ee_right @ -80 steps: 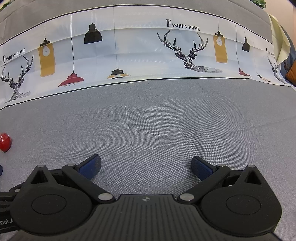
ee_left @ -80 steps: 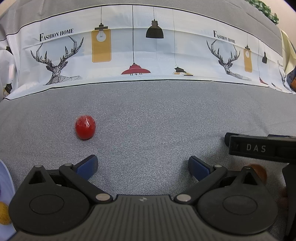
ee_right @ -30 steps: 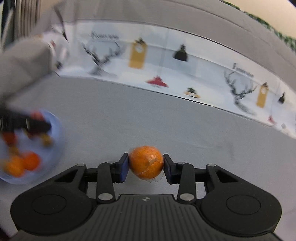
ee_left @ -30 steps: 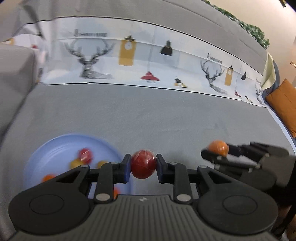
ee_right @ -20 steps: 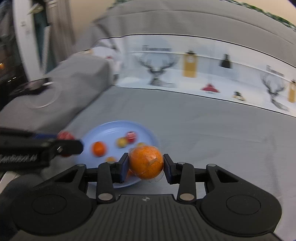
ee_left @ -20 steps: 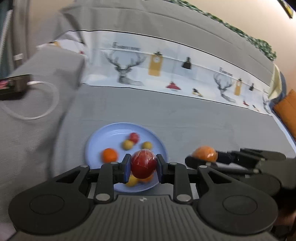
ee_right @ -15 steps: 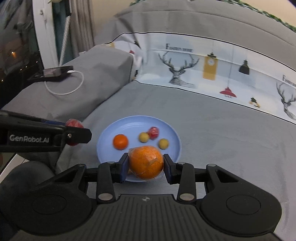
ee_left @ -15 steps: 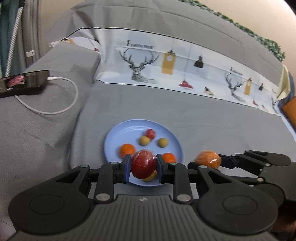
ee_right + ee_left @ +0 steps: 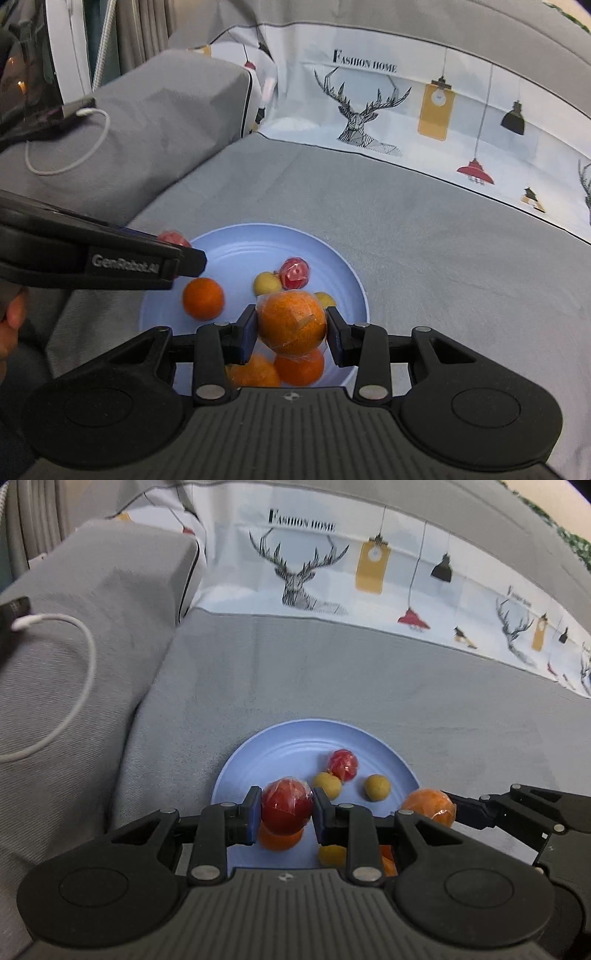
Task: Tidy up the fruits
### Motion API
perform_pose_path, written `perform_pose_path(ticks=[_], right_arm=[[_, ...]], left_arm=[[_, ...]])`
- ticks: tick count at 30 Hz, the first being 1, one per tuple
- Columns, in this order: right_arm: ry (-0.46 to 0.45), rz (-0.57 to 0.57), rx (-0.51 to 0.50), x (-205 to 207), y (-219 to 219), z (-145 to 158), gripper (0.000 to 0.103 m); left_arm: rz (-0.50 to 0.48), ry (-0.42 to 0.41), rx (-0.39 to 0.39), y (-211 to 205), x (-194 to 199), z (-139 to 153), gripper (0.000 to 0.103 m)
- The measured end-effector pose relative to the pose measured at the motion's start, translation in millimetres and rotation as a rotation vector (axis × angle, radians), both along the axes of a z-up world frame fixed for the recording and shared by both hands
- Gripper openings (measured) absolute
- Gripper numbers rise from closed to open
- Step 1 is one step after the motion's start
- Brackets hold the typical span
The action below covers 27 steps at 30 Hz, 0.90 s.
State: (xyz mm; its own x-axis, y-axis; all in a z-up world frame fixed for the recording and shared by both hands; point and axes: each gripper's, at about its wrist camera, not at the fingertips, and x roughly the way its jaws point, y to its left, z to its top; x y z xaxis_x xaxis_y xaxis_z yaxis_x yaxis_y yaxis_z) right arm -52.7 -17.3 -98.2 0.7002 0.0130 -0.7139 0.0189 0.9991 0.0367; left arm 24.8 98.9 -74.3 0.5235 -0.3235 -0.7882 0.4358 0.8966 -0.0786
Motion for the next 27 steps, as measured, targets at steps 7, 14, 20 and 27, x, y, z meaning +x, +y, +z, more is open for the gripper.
perform_pose_path(ticks=[7,14,20,27], right_arm=[[0.032,0.013,-0.016,19.9,-4.9,-14.8,0.04],[0.039,0.051,-0.039,-4.8,-7.8,-4.3,0.085],[0.009,-0.027,0.009,-55.5,-9.0,16.4,0.094],[-0.008,-0.072,-0.019,-98.1,2.1,35.7,0.101]], left_arm=[[-0.008,-0.011,0.038,-9.6,11.3,-7.1,0.039],[0.013,-0.106,0.058,-10.2,-14.6,16.3,0.103],[0.058,-0.11,0.143,-2.8,-52.9,32.9,0.103],[0.114,-0.11,0.106,14.5,-93.3,52.7,0.103]])
